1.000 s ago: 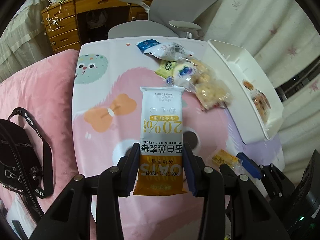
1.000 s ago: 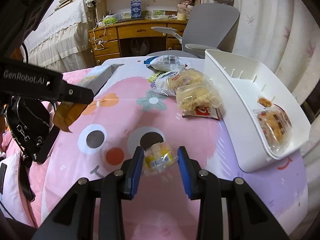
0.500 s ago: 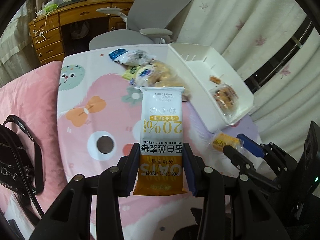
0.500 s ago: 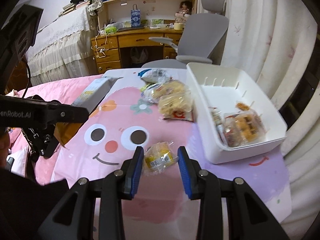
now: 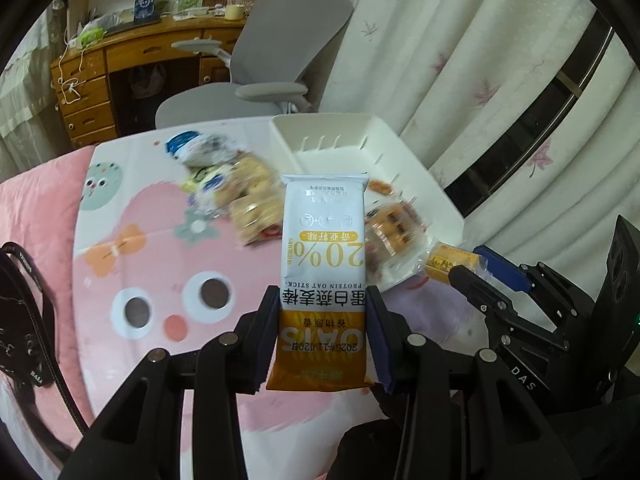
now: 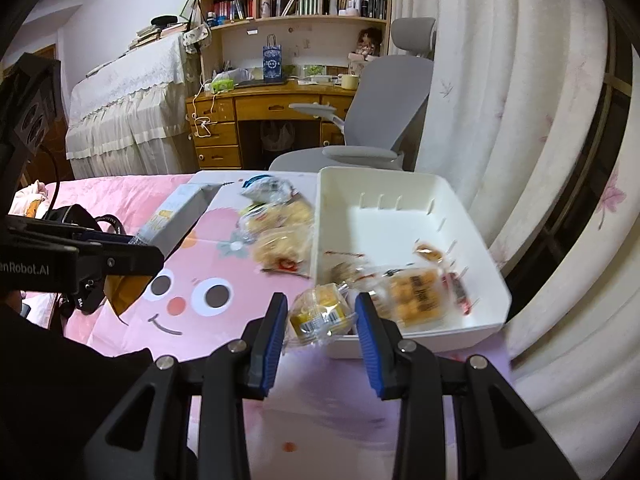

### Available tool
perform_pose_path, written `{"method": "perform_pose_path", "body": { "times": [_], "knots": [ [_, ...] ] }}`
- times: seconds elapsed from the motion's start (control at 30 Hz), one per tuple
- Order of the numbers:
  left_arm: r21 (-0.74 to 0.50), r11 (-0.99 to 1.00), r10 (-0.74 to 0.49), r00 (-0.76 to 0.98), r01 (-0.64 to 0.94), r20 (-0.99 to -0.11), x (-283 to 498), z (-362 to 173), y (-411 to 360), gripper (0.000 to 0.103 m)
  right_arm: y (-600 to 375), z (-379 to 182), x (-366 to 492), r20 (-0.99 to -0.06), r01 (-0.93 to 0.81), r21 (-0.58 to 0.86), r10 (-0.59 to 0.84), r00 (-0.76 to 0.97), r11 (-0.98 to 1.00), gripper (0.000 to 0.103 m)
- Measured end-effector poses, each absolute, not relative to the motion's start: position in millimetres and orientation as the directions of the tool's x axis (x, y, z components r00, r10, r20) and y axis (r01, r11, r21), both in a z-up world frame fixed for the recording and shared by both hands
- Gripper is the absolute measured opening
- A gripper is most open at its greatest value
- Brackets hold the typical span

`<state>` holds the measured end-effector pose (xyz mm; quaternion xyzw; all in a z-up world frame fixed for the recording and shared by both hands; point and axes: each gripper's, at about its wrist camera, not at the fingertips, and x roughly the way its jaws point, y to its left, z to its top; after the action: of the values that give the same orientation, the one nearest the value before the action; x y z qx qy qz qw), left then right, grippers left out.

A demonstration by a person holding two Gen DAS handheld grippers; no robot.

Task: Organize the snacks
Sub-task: 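Carry the OATS bar and yellow packet over the white tray, then open both tools to drop the snacks into the white tray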

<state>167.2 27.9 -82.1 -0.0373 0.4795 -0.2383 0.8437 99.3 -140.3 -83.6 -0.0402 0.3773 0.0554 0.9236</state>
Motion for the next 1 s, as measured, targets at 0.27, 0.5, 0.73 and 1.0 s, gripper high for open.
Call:
{"method": "perform_pose_path", "body": {
  "times": [0.27,0.5,0.73,1.0],
  "knots": [
    [-0.310,0.885,-0.446,0.447,0.346,-0.775,172.3,-80.3,-39.3,0.040,-203.2,-75.7,114.6,-0.690,-0.184,-0.059,0.092,0.718,0.981,0.035],
    [-0.320,0.889,-0.446,0.461,0.327,-0.767,189.4,-84.3,-89.3,0.040,-243.8,-77.2,129.9,-0.696,-0.218,-0.077,0.104,0.711,0.973,0.035],
    [-0.309,0.901,-0.425,0.483,0.303,-0.766,210.8,-85.8,-129.7,0.040,-274.8,-76.6,147.8,-0.695,-0.254,-0.078,0.130,0.708,0.964,0.035],
    [-0.298,0.914,-0.399,0.493,0.274,-0.773,226.0,-90.2,-148.5,0.038,-295.8,-80.7,170.8,-0.700,-0.275,-0.053,0.161,0.696,0.960,0.035]
  ]
}}
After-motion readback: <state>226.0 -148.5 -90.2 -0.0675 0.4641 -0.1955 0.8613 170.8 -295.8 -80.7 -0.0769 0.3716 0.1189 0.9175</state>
